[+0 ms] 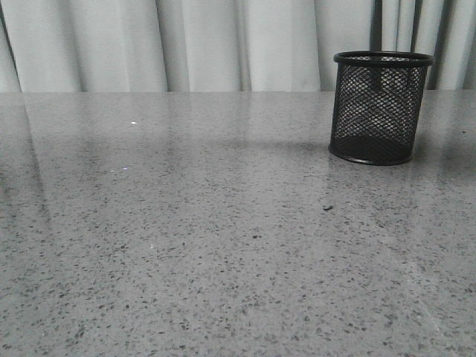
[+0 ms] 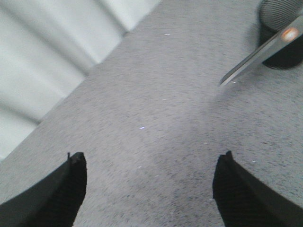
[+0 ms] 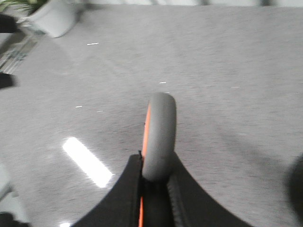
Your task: Put scissors into bucket
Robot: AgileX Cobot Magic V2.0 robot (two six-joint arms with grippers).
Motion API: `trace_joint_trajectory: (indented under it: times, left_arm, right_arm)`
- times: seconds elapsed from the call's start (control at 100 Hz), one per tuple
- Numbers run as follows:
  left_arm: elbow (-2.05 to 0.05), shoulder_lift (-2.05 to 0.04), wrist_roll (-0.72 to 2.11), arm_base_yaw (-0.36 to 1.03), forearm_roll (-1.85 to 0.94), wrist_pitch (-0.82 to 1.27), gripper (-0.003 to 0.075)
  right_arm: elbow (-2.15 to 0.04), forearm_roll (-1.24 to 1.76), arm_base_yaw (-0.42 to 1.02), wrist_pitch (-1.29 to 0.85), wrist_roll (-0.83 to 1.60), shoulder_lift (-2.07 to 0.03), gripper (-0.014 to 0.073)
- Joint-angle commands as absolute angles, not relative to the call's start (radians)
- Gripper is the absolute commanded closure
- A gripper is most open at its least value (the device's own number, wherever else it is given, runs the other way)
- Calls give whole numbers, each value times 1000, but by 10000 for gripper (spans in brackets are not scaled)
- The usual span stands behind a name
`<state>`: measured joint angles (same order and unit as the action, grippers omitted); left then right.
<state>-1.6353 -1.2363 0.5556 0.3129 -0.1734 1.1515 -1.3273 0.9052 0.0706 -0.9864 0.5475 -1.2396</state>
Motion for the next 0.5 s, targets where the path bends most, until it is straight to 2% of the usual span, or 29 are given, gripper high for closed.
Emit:
trace_joint_trajectory:
  times: [0.0,0.2,0.49]
  left_arm:
    - [-1670,-1178,543,237,-230,1104,209]
    - [-1670,-1119,543,126,-237,1104,209]
    - [-1670,-1111,543,120,-237,1102,209]
  right_arm:
    - [-1397,837,36,-968,485,-1219,643]
    - [-1456,587,16,-992,364,-1219,643]
    - [-1501,391,16,-1093,283,-1219,643]
